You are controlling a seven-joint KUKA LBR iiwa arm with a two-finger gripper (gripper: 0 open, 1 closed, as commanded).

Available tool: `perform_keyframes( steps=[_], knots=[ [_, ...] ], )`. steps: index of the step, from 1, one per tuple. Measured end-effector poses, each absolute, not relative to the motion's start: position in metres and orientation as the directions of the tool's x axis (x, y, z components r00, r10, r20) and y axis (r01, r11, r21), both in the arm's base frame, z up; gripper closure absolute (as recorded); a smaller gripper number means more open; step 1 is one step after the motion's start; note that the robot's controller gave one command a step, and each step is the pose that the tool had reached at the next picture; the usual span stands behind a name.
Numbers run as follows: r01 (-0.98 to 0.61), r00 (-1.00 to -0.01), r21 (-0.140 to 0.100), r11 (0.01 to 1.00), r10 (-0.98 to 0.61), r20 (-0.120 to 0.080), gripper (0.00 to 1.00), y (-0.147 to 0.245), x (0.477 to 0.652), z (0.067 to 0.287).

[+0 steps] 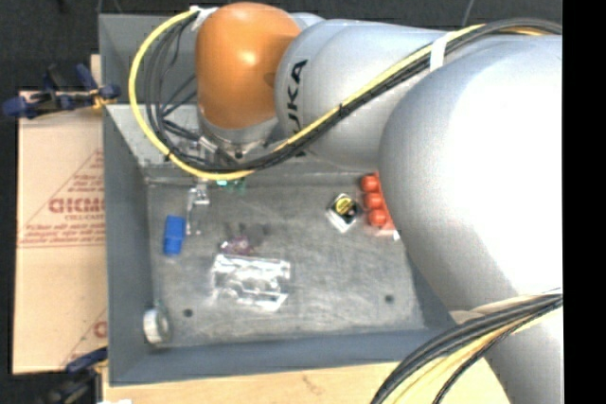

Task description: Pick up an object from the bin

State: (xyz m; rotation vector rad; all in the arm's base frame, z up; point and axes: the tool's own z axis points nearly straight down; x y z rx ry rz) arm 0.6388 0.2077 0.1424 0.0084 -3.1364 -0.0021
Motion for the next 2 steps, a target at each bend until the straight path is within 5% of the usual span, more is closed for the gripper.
perform_keyframes(
  steps=[1, 2],
  knots=[
    [-0.029, -1.000, 0.001, 1.000, -0.029, 0.006, 0.00, 0.238, 0.586, 0.082],
    [0.077, -0.997, 0.009, 0.997, 0.077, -0.011, 0.00, 0.182, 0.585, 0.074]
  ],
)
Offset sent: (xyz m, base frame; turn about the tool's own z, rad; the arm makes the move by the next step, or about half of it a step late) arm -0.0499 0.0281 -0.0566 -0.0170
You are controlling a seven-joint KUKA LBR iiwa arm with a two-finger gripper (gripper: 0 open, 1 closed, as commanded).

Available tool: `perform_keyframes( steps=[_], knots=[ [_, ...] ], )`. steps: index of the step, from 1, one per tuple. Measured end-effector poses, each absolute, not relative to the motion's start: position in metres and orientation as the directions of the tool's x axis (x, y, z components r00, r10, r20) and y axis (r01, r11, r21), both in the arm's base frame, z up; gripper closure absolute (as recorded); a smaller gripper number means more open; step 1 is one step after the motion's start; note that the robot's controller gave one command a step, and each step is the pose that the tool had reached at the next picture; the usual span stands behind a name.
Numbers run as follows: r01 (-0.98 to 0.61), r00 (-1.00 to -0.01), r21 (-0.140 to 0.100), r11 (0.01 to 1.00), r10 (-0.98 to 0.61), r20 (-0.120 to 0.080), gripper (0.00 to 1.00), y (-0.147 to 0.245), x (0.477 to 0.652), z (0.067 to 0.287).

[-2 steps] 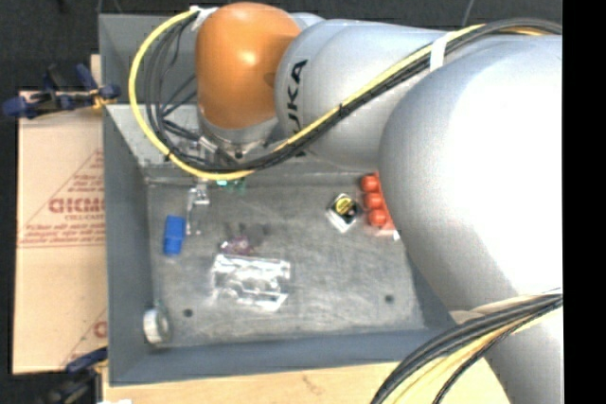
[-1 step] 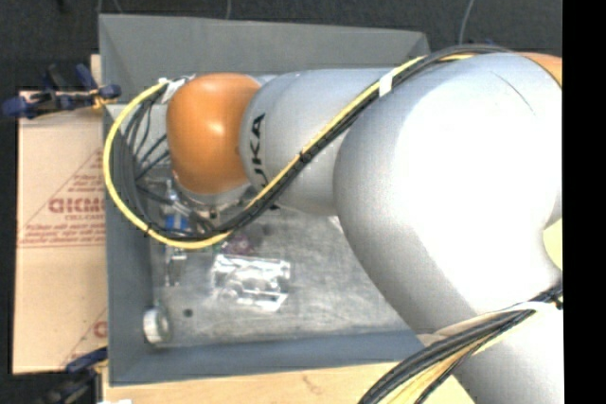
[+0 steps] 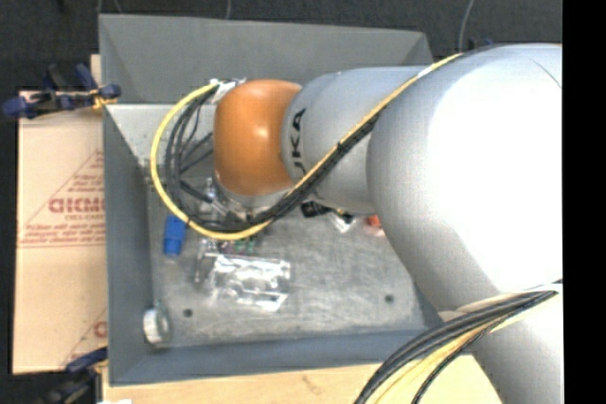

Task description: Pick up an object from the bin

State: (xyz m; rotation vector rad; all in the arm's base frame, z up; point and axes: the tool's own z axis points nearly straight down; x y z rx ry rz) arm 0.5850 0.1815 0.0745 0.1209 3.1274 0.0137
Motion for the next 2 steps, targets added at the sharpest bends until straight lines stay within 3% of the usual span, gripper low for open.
perform_keyframes(
  steps=[1, 2],
  knots=[
    [0.015, -1.000, 0.006, 1.000, 0.015, -0.018, 0.00, 0.093, 0.576, 0.076],
    [0.021, -1.000, 0.006, 1.000, 0.022, -0.021, 0.00, 0.056, 0.559, 0.076]
  ],
)
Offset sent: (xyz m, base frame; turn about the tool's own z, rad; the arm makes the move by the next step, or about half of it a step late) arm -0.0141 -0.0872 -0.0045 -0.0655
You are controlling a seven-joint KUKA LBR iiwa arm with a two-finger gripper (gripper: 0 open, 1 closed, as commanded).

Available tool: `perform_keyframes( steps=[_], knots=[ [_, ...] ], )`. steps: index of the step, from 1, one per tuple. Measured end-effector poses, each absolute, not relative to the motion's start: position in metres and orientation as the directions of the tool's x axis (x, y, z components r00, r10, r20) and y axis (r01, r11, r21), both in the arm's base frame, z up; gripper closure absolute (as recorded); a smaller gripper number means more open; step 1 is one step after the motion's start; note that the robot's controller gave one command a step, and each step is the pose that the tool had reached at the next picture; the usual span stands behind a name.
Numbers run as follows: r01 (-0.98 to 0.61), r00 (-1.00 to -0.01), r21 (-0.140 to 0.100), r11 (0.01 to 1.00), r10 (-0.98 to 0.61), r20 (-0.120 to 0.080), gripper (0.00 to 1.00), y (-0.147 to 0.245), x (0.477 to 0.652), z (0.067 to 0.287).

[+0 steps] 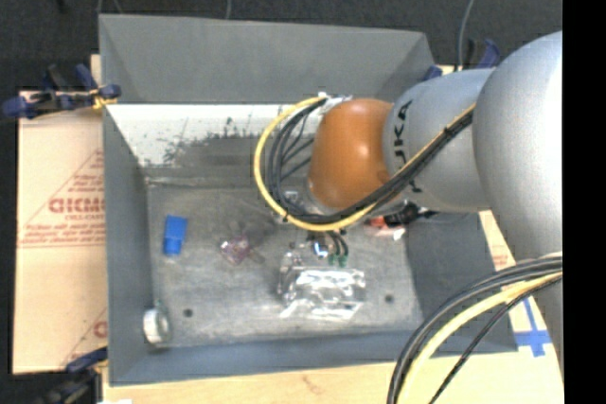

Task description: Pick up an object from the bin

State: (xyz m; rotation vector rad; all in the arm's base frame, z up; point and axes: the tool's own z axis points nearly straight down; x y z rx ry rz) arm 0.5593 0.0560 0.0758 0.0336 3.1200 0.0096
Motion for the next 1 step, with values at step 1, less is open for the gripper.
perform_keyframes(
  steps=[1],
  knots=[
    [-0.035, -0.999, -0.002, 0.999, -0.035, -0.012, 0.00, 0.0847, 0.5726, 0.0749]
  ],
)
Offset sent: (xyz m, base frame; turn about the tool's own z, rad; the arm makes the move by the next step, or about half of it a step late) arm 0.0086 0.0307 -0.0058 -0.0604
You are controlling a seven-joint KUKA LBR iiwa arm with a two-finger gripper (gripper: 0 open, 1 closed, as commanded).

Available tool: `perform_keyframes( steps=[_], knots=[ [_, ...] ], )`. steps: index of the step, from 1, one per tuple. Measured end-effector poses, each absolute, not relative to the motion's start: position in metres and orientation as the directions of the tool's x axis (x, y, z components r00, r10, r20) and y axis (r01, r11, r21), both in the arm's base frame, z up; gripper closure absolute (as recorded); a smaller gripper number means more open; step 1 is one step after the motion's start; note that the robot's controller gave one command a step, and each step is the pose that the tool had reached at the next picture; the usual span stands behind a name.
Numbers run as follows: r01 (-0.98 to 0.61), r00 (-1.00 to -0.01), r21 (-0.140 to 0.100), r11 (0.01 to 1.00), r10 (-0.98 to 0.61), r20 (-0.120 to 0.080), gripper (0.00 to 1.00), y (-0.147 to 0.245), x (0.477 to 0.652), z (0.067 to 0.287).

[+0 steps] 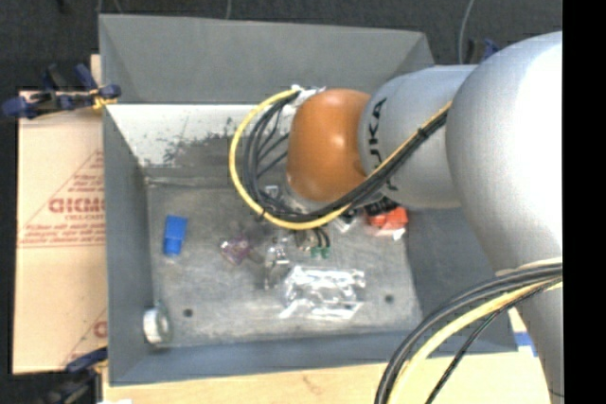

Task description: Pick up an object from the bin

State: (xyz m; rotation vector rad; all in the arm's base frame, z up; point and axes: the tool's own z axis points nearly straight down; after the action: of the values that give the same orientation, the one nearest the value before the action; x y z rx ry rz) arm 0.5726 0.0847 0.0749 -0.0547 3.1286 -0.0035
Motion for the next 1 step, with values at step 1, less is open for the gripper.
perform_keyframes(
  steps=[1],
  knots=[
    [-0.031, -0.999, 0.002, 1.000, -0.031, -0.016, 1.00, 0.0861, 0.5737, 0.0769]
  ],
)
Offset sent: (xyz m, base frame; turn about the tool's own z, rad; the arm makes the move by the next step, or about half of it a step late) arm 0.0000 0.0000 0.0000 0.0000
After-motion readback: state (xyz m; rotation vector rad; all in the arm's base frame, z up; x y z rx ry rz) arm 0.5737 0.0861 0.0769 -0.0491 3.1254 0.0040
